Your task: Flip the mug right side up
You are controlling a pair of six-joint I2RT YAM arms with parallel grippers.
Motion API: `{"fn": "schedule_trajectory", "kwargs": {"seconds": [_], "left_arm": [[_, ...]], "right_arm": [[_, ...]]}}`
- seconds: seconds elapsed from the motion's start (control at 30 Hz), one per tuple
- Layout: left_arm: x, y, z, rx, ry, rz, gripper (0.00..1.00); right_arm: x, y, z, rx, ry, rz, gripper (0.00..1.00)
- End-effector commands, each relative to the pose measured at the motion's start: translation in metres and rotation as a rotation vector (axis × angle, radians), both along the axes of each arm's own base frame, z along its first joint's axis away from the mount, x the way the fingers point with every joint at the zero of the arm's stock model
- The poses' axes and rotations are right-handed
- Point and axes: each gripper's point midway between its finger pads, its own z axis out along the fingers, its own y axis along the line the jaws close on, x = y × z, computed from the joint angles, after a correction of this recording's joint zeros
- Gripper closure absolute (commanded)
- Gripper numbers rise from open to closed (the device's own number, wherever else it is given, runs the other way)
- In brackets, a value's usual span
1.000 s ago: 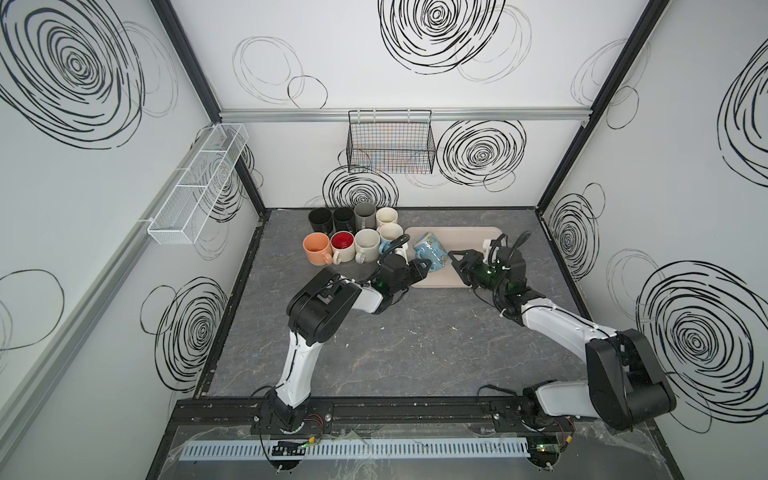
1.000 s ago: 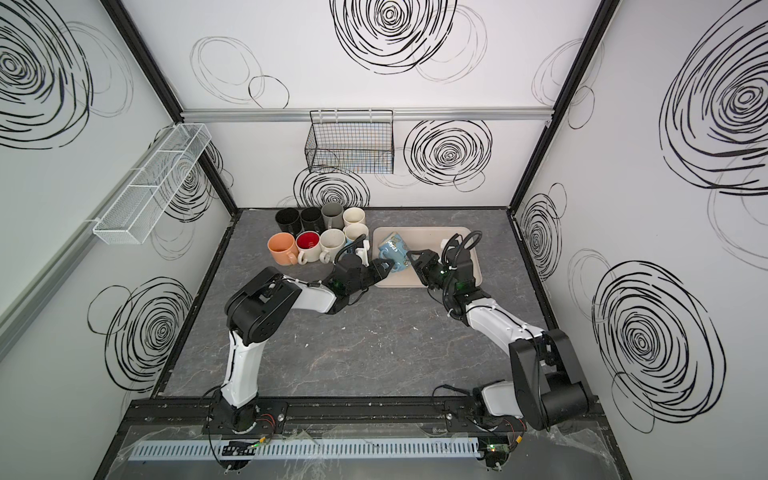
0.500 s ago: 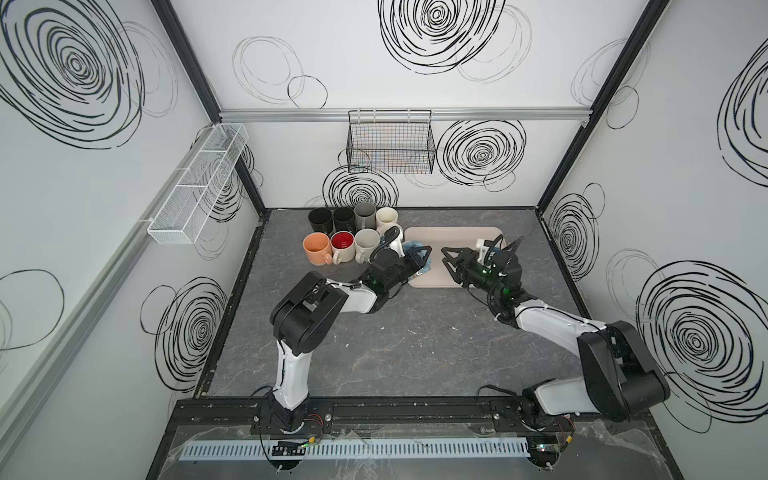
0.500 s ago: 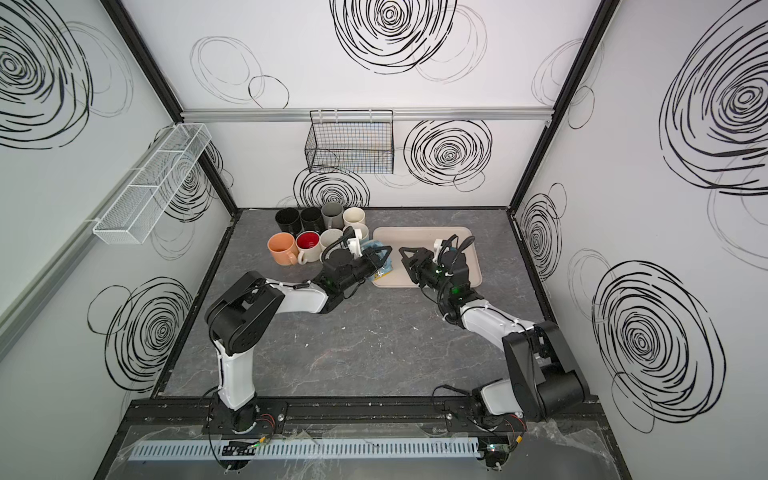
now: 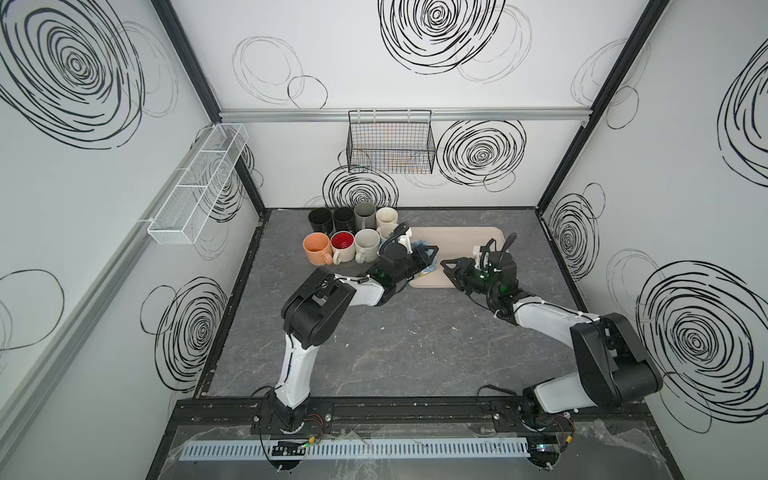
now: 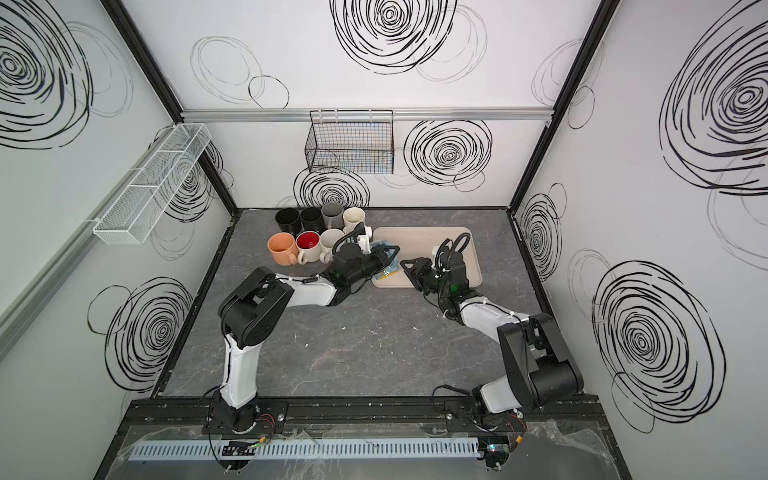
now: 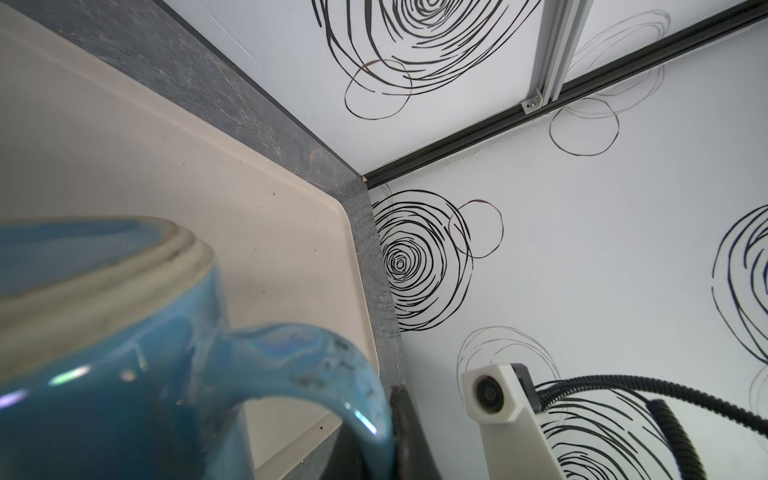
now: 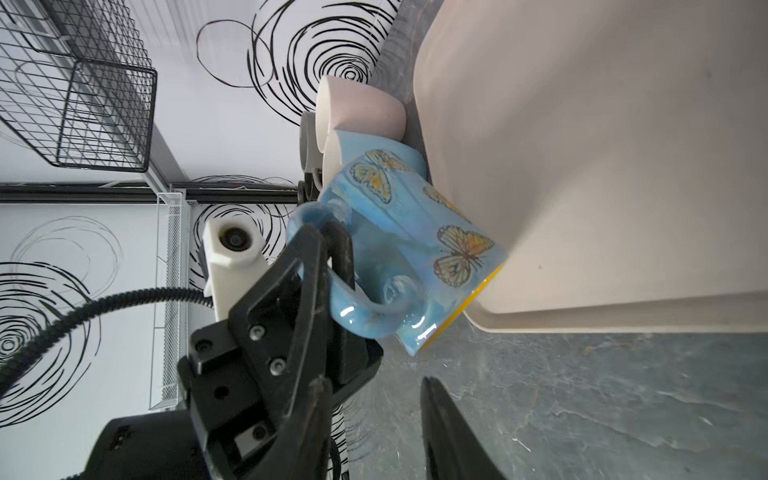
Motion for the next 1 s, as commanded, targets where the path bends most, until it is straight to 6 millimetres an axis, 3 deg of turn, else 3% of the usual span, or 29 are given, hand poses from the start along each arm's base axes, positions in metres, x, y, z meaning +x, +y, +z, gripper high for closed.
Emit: {"fn": "schedule_trajectory", "kwargs": {"seconds": [0.0, 0.13, 0.3, 0.43, 0.57, 0.63, 0.83, 0.97], "left_arm": [[0.01, -0.013, 0.053, -0.05, -0.184, -0.038, 1.0], [0.02, -0.027, 0.044, 0.003, -0.213, -0.067, 1.0], [0.029, -0.046, 0.025, 0.276, -0.361, -0.096, 1.0], [0.03, -0.055, 0.012, 0.392, -0.462, -0.117, 1.0], [0.018, -0.067, -0.011, 0.512, -0.569, -0.158, 1.0], [0.009, -0.068, -0.024, 0.529, -0.588, -0.164, 0.93], [-0.01, -0.056, -0.017, 0.495, -0.62, -0.12, 0.84], [-0.017, -0.05, -0.033, 0.469, -0.532, -0.112, 0.76]], "right_arm": [[0.008, -0.009, -0.011, -0.063, -0.007, 0.008, 0.64], [0.009, -0.015, -0.031, -0.072, 0.03, 0.015, 0.69], [0.015, -0.034, -0.044, -0.101, 0.047, -0.02, 0.73], [0.022, -0.058, -0.044, -0.128, 0.043, -0.058, 0.74], [0.032, -0.079, -0.034, -0.182, 0.016, -0.086, 0.74], [0.038, -0.084, -0.028, -0.218, -0.002, -0.08, 0.73], [0.052, -0.078, -0.025, -0.281, -0.02, 0.004, 0.61], [0.057, -0.069, -0.03, -0.276, -0.006, 0.05, 0.56]]}}
